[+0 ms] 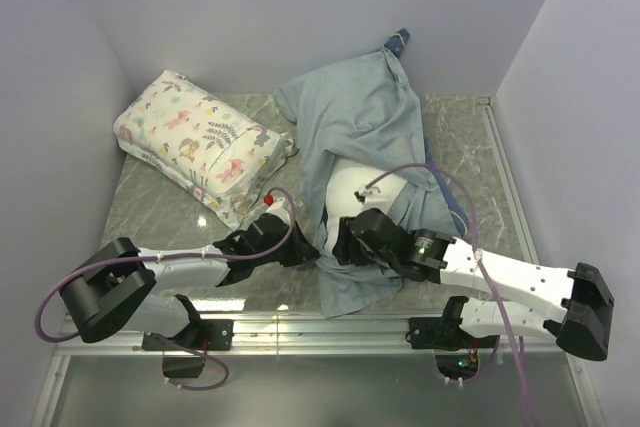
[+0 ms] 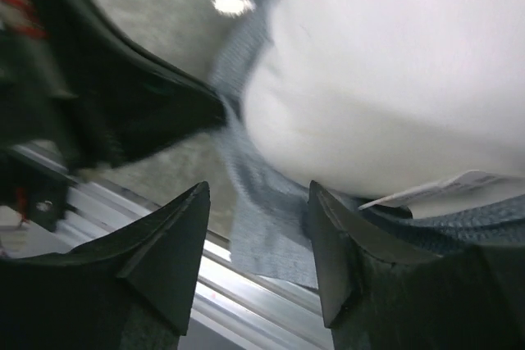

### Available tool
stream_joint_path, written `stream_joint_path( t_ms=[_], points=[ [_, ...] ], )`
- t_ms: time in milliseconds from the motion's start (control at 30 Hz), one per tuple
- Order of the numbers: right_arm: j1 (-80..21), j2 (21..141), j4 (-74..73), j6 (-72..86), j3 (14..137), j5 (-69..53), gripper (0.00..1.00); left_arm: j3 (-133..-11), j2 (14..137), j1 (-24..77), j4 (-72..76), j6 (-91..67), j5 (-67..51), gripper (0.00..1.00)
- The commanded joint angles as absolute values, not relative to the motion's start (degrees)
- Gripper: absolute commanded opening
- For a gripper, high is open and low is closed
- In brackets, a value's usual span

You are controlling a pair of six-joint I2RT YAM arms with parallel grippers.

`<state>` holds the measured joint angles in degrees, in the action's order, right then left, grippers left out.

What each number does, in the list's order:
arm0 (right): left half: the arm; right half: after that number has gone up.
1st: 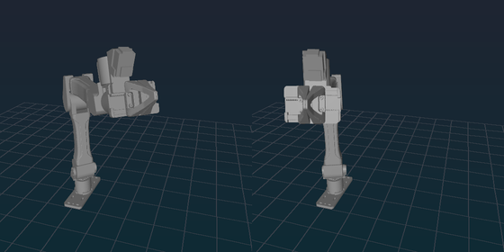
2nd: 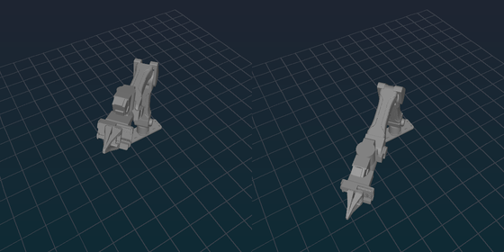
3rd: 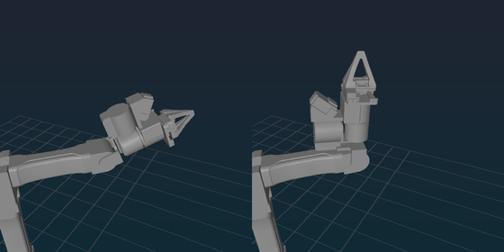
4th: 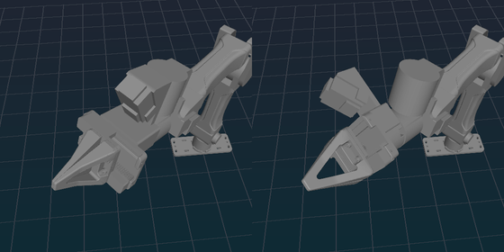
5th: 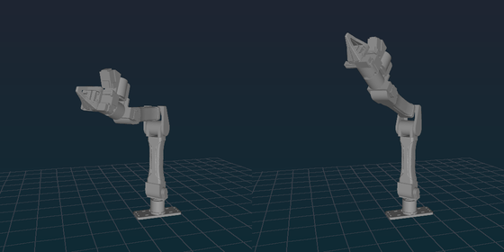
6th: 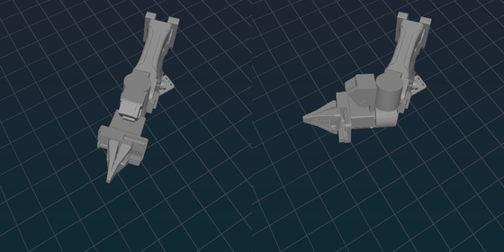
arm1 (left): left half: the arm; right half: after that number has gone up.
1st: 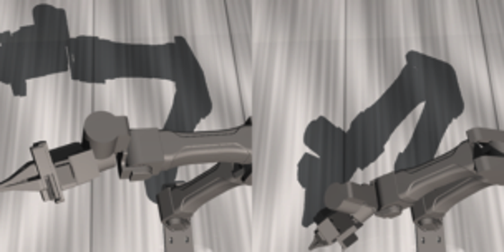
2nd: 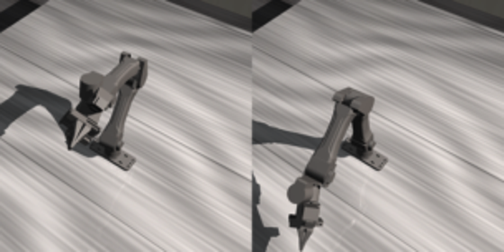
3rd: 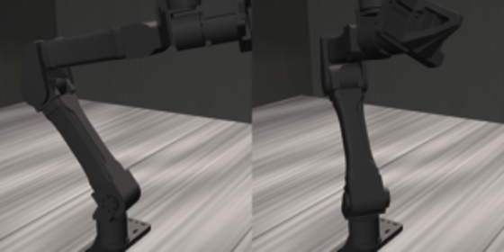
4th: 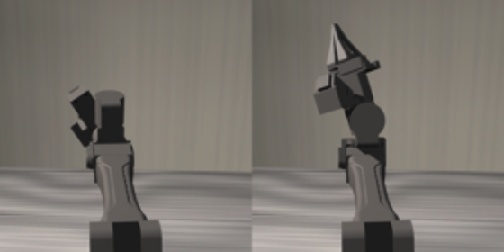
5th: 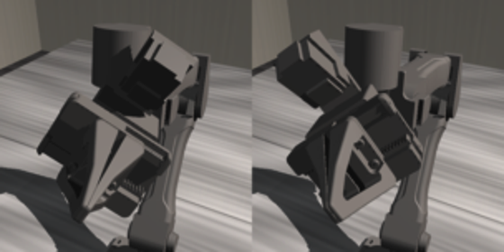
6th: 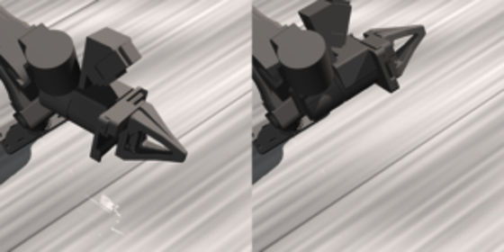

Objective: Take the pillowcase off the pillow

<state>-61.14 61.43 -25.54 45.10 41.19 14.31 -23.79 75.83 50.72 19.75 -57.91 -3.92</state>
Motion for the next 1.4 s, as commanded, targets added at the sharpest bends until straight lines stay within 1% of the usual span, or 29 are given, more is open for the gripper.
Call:
stream_joint_path(
  t_ms=[0, 67, 233, 300, 500, 600, 633, 667, 700, 733, 767, 800, 867, 900, 967, 1000, 1033, 1067, 1167, 1367],
  points=[
    [-61.96, 60.37, -30.66, 41.05, 49.21, 21.07, 0.61, -23.82, 74.88, 51.07, 18.72, -57.3, -2.37, 0.08],
    [-61.96, 62.65, -33.38, 39.47, 53.51, 24.07, 0.66, -23.91, 75.23, 51.15, 18.9, -57.22, -2.46, 0.08],
    [-61.96, 74.86, -41.03, 36.04, 61.42, 28.82, 0.74, -24.78, 75.24, 51.15, 18.02, -56.52, -2.37, 0.07],
    [-62.14, 78.47, -43.67, 36.21, 61.61, 30.49, 0.76, -24.96, 74.62, 51.15, 17.32, -56.25, -2.02, 0.07],
    [-63.1, 83.31, -47.46, 38.76, 59.85, 35.06, 0.83, -25.66, 73.65, 51.15, 15.47, -55.28, -1.06, 0.08],
    [-63.28, 86.56, -46.76, 38.41, 59.77, 35.24, 0.82, -26.1, 73.83, 51.15, 15.38, -54.93, -1.23, 0.08],
    [-63.19, 87.62, -46.24, 37.8, 59.85, 35.16, 0.79, -26.28, 73.74, 51.15, 15.38, -54.76, -1.23, 0.08],
    [-63.19, 88.76, -45.45, 37.53, 60.11, 35.5, 0.72, -26.28, 73.74, 51.15, 15.38, -54.67, -1.23, 0.08],
    [-62.85, 91.21, -45.09, 37.18, 61.07, 35.51, 0.45, -26.28, 73.65, 51.15, 15.47, -54.67, -1.32, 0.08],
    [-62.49, 92.36, -44.91, 36.39, 61.69, 35.33, 0.27, -26.45, 73.39, 51.15, 15.47, -54.41, -1.32, 0.08],
    [-61.97, 93.85, -44.74, 35.86, 62.48, 34.72, 0.12, -26.63, 73.13, 51.15, 14.95, -54.32, -1.23, 0.08],
    [-61.44, 94.3, -44.48, 35.25, 64.23, 34.28, 0.0, -26.72, 72.86, 51.15, 14.59, -54.23, -1.06, 0.08],
    [-60.47, 93.52, -42.38, 32.62, 65.82, 32.44, 0.0, -26.98, 71.9, 51.15, 14.24, -53.88, -0.7, 0.09],
    [-59.95, 92.73, -41.23, 31.65, 67.22, 29.65, 0.0, -27.16, 71.63, 51.15, 14.24, -53.53, -0.7, 0.09],
    [-56.88, 90.45, -37.38, 29.45, 68.37, 25.69, 0.0, -28.21, 71.37, 51.15, 13.54, -52.21, -0.53, 0.11],
    [-55.13, 88.0, -36.14, 28.92, 69.6, 20.53, 0.0, -28.65, 71.28, 51.15, 12.58, -51.69, -0.44, 0.11],
    [-53.54, 86.76, -34.91, 28.13, 70.13, 18.22, 0.0, -29.35, 71.02, 51.15, 12.22, -51.07, -0.27, 0.1],
    [-50.05, 84.66, -32.46, 27.95, 70.75, 15.5, 0.0, -29.62, 70.93, 51.15, 11.96, -50.8, -0.18, 0.1],
    [-44.32, 81.4, -28.76, 28.74, 73.64, 7.4, 0.0, -30.67, 71.1, 51.24, 10.55, -50.19, 1.39, 0.12],
    [-40.17, 77.62, -23.83, 33.22, 80.5, -3.49, 0.0, -32.69, 75.05, 51.15, 8.18, -50.45, 6.58, 0.14]
  ],
)
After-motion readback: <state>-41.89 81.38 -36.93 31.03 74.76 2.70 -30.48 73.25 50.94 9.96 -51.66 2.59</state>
